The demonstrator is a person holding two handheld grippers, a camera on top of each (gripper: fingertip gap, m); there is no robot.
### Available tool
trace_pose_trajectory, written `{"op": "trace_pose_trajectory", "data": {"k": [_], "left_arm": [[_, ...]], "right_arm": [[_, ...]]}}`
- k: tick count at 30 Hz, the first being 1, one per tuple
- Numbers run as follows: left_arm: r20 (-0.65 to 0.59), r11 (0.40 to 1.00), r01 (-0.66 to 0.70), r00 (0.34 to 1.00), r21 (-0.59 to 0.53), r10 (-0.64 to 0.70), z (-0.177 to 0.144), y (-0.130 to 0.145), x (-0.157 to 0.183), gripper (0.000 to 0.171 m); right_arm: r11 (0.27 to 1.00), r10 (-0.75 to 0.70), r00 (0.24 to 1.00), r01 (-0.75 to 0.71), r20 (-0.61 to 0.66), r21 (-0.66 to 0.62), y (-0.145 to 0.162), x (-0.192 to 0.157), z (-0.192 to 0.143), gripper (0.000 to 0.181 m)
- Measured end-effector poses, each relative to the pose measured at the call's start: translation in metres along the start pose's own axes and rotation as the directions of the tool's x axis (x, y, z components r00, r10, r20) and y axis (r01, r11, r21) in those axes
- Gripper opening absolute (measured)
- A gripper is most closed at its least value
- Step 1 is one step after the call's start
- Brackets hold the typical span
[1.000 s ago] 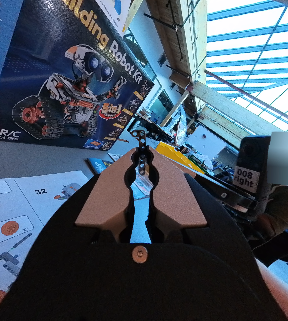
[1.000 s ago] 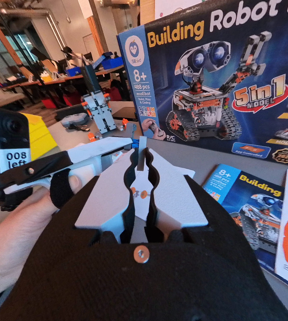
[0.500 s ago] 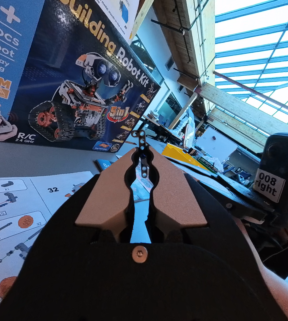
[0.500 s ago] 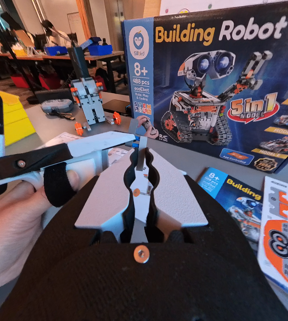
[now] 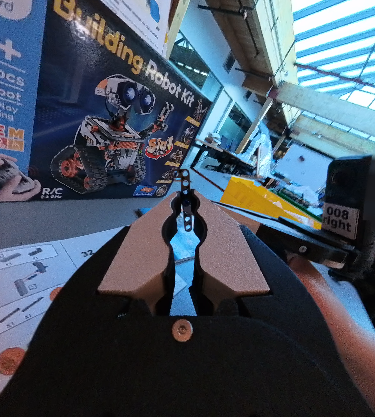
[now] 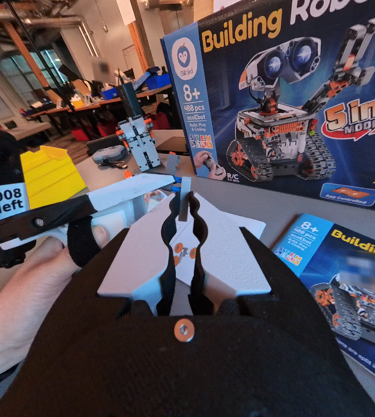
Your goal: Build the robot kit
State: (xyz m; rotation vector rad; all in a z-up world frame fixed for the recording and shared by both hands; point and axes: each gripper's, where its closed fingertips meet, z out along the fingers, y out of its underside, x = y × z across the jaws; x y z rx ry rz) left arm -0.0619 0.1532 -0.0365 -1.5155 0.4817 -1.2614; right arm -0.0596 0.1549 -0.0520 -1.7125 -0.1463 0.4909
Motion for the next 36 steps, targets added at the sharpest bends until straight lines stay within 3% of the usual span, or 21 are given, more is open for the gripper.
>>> {"op": "trace_pose_trajectory", "data": {"k": [4,9,15,27,30,36], "left_arm": [[0.001,0.998,-0.063,0.998,-0.002,0.063,0.001,-0.003,0.004,0.004],[-0.148,0.98,0.187,0.973,0.066,-0.175,-0.003,-0.014,0.011,0.004],[-0.232,0.945,0.322,0.925,0.062,-0.3,-0.003,-0.014,0.016,0.004],[-0.094,0.994,0.081,0.993,0.075,-0.074,0.0,-0.007,0.016,0.004],[-0.076,0.992,0.086,0.994,0.095,-0.078,-0.001,-0.009,0.012,0.004],[-0.116,0.978,0.171,0.981,0.119,-0.158,-0.005,-0.016,0.007,0.004]], "right_arm": [[0.999,-0.021,1.0,0.021,0.012,0.028,-0.006,-0.001,-0.003,0.006],[0.98,-0.189,0.98,0.192,-0.054,0.048,-0.017,-0.006,-0.008,0.006],[0.992,-0.113,0.993,0.114,-0.028,0.051,-0.018,-0.007,-0.011,0.006],[0.999,-0.023,0.993,0.028,-0.113,0.039,-0.014,0.0,-0.008,0.006],[0.999,-0.002,0.994,0.007,-0.114,0.048,-0.013,-0.002,-0.005,0.006],[0.991,-0.118,0.987,0.123,-0.107,0.042,-0.016,-0.009,-0.004,0.006]]}}
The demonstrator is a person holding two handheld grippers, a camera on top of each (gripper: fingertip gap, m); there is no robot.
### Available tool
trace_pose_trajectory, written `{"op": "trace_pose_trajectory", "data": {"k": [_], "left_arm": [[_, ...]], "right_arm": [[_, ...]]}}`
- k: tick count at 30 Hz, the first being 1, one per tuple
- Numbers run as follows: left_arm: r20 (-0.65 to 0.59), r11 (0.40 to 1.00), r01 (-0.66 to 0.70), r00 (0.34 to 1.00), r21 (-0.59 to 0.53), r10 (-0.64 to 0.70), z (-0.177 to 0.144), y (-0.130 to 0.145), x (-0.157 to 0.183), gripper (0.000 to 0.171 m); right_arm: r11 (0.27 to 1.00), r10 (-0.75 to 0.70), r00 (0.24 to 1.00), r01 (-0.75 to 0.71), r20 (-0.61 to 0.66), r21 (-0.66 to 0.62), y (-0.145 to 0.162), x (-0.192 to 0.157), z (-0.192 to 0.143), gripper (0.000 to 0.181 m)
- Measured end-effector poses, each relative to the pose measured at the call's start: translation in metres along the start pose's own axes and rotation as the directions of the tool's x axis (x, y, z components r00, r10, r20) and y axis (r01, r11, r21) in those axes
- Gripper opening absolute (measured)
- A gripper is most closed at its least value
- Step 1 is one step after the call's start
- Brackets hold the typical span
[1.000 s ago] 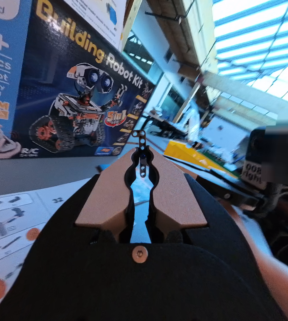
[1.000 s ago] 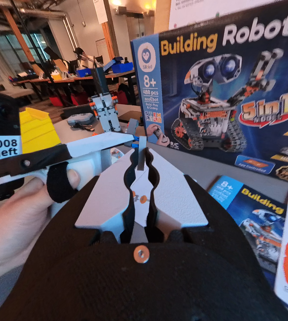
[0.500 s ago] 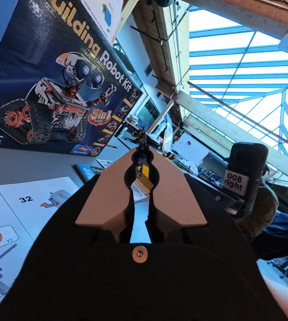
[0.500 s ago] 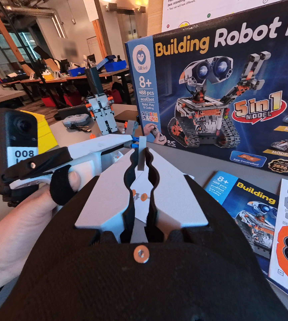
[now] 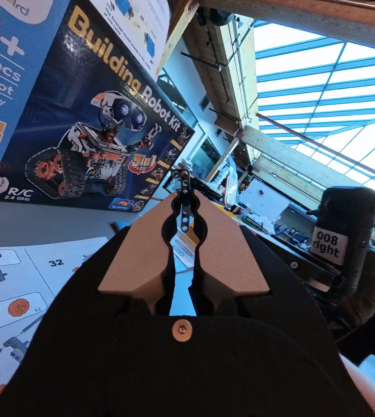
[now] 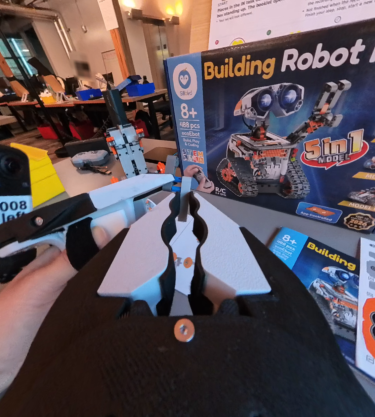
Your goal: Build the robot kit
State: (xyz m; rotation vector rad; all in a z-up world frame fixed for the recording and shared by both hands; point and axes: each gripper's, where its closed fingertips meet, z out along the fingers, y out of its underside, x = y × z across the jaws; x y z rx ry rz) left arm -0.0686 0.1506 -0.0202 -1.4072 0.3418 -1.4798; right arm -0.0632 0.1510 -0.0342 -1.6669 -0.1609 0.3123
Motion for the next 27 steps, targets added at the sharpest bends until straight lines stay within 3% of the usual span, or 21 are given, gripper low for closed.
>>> {"op": "trace_pose_trajectory", "data": {"k": [11,18,27], "left_arm": [[-0.04,0.995,0.05,0.998,-0.09,-0.054,0.002,0.003,-0.001,0.005],[-0.014,0.999,0.042,0.999,-0.028,-0.042,-0.002,-0.004,-0.001,0.005],[-0.002,0.999,0.016,1.0,-0.046,-0.016,-0.001,-0.002,-0.001,0.005]], "right_arm": [[0.967,-0.245,0.969,0.247,0.035,-0.057,0.0,0.002,-0.001,0.006],[0.958,-0.282,0.959,0.282,0.016,-0.042,-0.004,-0.005,0.001,0.006],[0.94,-0.336,0.942,0.336,0.001,-0.057,-0.003,-0.003,0.0,0.006]]}}
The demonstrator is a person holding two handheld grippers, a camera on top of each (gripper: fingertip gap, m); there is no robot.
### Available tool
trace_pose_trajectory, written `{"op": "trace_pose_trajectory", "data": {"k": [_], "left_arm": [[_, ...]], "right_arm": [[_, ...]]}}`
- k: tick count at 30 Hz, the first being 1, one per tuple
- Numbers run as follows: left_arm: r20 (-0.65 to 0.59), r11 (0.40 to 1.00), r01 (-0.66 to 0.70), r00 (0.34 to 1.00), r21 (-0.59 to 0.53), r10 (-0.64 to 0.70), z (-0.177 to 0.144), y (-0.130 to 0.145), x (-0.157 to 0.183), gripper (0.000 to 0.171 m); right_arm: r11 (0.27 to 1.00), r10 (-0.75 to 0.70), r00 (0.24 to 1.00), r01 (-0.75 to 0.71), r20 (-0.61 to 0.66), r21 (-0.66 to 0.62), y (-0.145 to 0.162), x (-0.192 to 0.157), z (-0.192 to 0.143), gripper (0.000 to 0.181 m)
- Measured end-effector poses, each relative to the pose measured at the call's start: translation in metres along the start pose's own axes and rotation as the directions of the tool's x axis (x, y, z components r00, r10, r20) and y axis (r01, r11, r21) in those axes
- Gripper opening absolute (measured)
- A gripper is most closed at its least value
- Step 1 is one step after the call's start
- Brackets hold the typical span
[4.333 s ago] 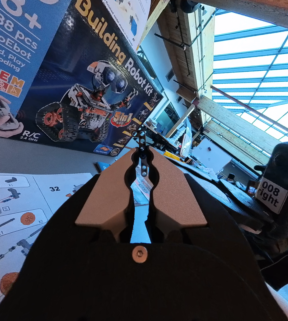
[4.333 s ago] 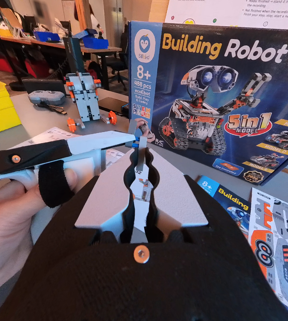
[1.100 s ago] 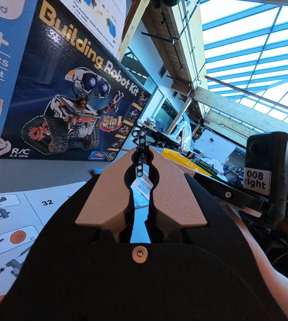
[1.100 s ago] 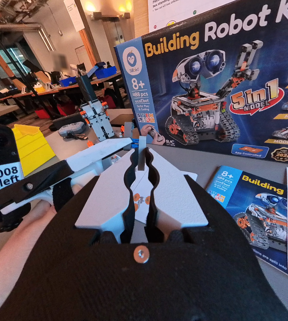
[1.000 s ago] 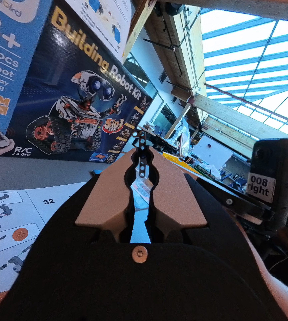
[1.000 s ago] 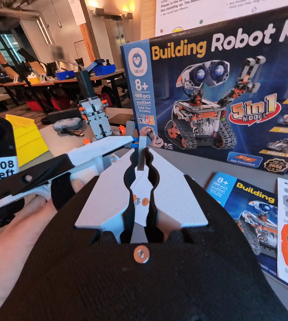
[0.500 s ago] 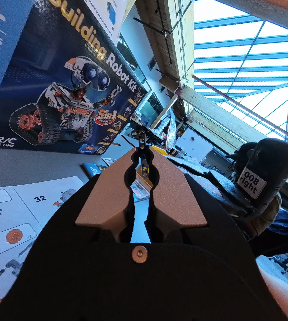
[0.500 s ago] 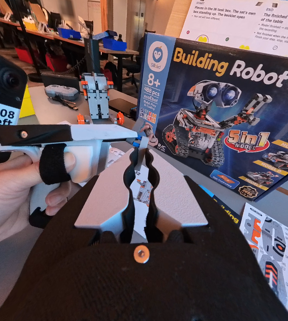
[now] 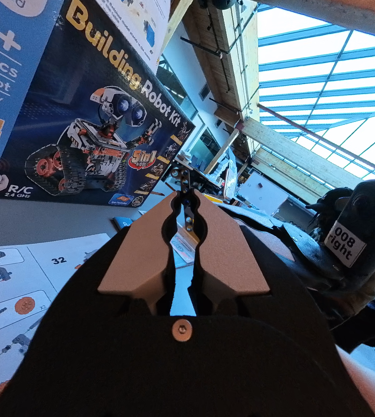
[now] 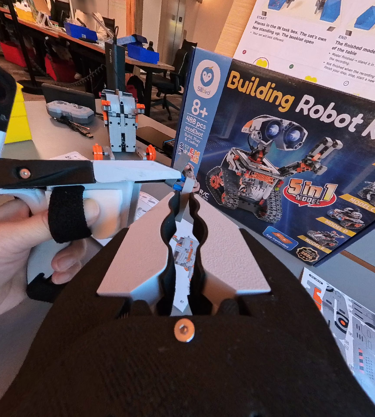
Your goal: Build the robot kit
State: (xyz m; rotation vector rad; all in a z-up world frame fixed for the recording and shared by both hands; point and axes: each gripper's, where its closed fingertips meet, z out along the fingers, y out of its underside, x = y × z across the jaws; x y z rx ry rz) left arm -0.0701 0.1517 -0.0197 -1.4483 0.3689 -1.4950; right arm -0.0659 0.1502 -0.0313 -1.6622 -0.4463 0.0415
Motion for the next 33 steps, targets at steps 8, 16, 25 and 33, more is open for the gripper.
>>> {"op": "trace_pose_trajectory", "data": {"k": [8,16,25,33], "left_arm": [[-0.022,0.996,-0.089,0.996,-0.007,0.088,0.003,-0.001,0.009,0.005],[-0.029,0.998,0.034,0.999,0.053,-0.033,0.001,-0.003,0.005,0.005],[0.004,0.995,0.08,0.997,0.066,-0.08,0.0,0.0,-0.006,0.005],[0.02,0.997,0.044,0.999,0.069,-0.045,0.001,0.002,-0.006,0.005]], "right_arm": [[0.995,0.101,0.995,-0.101,-0.007,0.027,-0.005,0.004,-0.007,0.006],[0.997,0.07,0.994,-0.068,-0.083,0.023,-0.005,0.002,-0.002,0.006],[0.956,0.294,0.955,-0.293,-0.044,0.029,0.005,0.001,0.006,0.006],[0.933,0.36,0.932,-0.359,-0.036,0.031,0.007,0.001,0.006,0.006]]}}
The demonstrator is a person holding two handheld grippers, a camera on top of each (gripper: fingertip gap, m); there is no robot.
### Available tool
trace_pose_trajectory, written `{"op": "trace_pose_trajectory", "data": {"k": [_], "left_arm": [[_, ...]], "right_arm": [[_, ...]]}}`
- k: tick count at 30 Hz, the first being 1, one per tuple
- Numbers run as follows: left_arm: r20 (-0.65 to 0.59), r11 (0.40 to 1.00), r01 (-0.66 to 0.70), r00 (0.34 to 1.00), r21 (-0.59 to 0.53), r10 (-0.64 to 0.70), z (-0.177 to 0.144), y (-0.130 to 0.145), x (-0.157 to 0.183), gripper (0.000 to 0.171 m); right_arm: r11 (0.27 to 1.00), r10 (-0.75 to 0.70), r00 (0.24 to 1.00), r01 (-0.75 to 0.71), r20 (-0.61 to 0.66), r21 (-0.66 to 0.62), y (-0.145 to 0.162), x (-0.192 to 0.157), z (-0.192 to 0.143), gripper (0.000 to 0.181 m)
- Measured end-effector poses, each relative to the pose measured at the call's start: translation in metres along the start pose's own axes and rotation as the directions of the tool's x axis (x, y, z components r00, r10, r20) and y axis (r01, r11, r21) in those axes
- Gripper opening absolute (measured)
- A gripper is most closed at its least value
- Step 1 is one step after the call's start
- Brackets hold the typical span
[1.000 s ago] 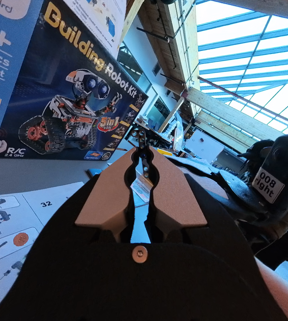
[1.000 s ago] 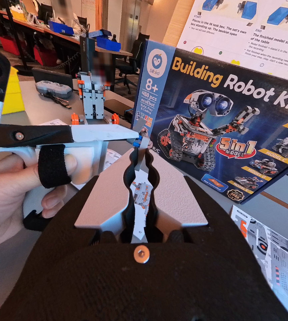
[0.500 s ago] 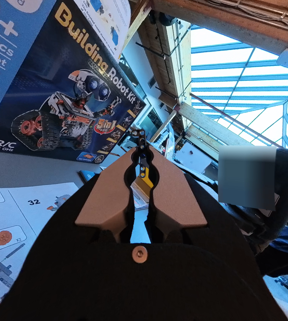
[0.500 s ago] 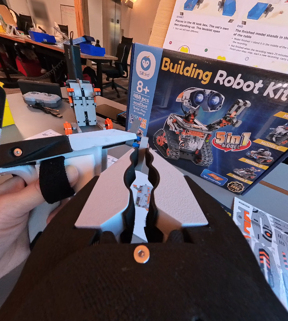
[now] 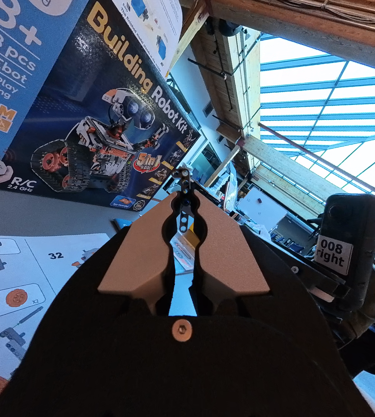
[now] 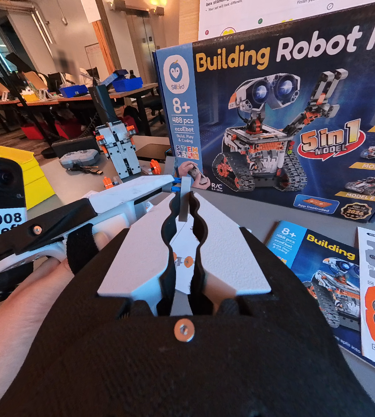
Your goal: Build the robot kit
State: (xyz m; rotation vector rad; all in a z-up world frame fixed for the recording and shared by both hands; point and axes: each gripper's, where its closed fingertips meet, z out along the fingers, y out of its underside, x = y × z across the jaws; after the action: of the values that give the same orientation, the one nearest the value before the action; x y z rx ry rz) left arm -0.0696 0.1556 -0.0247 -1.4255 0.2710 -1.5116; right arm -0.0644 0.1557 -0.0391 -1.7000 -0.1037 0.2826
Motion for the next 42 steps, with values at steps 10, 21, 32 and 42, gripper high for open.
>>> {"op": "trace_pose_trajectory", "data": {"k": [10,21,32,42], "left_arm": [[0.043,0.995,-0.089,0.995,-0.033,0.09,0.001,0.004,-0.002,0.004],[0.072,0.993,-0.103,0.992,-0.062,0.107,0.001,0.007,-0.005,0.004],[0.039,0.994,-0.095,0.995,-0.056,0.097,0.0,0.002,0.002,0.004],[0.012,0.996,-0.062,0.998,-0.067,0.063,0.0,-0.001,0.002,0.005]], "right_arm": [[0.996,0.086,0.996,-0.086,0.022,-0.001,0.005,0.003,0.0,0.006],[0.998,0.062,0.998,-0.062,0.02,-0.002,0.008,0.004,0.002,0.006],[0.999,0.037,0.999,-0.037,0.015,0.006,0.005,0.009,-0.004,0.006],[0.996,-0.076,0.996,0.078,-0.044,0.033,-0.008,0.029,-0.011,0.006]]}}
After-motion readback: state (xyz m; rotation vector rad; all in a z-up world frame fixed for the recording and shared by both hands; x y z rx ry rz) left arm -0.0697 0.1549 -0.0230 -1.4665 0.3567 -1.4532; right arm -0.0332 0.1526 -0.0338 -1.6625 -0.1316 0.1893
